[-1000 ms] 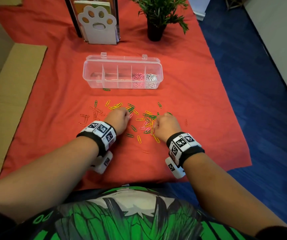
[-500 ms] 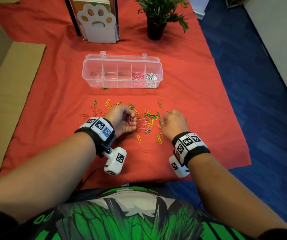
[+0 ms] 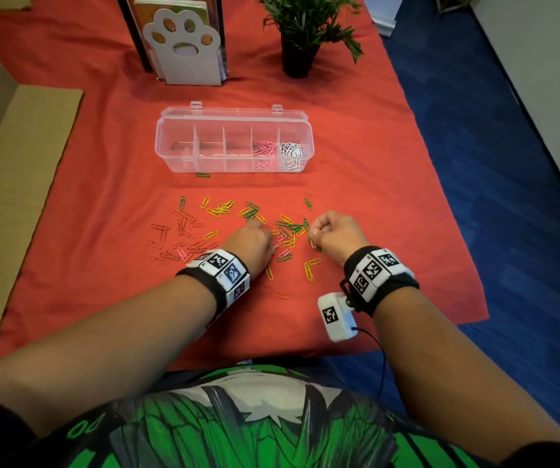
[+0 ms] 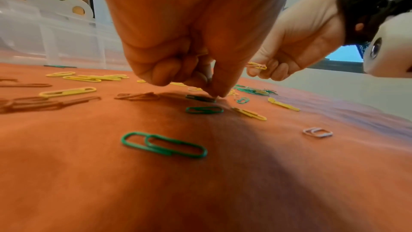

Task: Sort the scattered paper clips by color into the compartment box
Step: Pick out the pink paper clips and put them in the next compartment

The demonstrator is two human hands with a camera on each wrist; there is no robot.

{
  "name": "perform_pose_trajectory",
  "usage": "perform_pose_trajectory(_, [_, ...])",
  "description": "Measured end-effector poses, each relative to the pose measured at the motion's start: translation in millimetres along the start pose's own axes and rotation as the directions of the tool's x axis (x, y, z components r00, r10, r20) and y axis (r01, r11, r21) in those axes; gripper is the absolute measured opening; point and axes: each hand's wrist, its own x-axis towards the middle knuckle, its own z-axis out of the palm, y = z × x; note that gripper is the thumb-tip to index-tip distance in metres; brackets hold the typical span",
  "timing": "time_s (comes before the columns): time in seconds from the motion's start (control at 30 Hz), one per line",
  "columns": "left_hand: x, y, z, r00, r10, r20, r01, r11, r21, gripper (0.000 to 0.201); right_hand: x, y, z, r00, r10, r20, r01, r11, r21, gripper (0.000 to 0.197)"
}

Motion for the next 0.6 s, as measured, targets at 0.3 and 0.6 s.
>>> perform_pose_trajectory(0.3, [4.0,-11.1,-19.0,0.956,-0.266,0.122,0.27,0.639,-0.72,0.009,5.5,-3.4,-2.5,1.0,-0.001,-0.019,0.001,1.0,0.009,0.028])
perform_pose_trajectory(0.6, [0.1,1.3,-41.4,0.845,-0.287,0.452,0.471,-0.003,-0.882,0.027,-0.9,5.9,20.1,0.968,-0.245,0.048,0.237,0.845,-0.479,0.016])
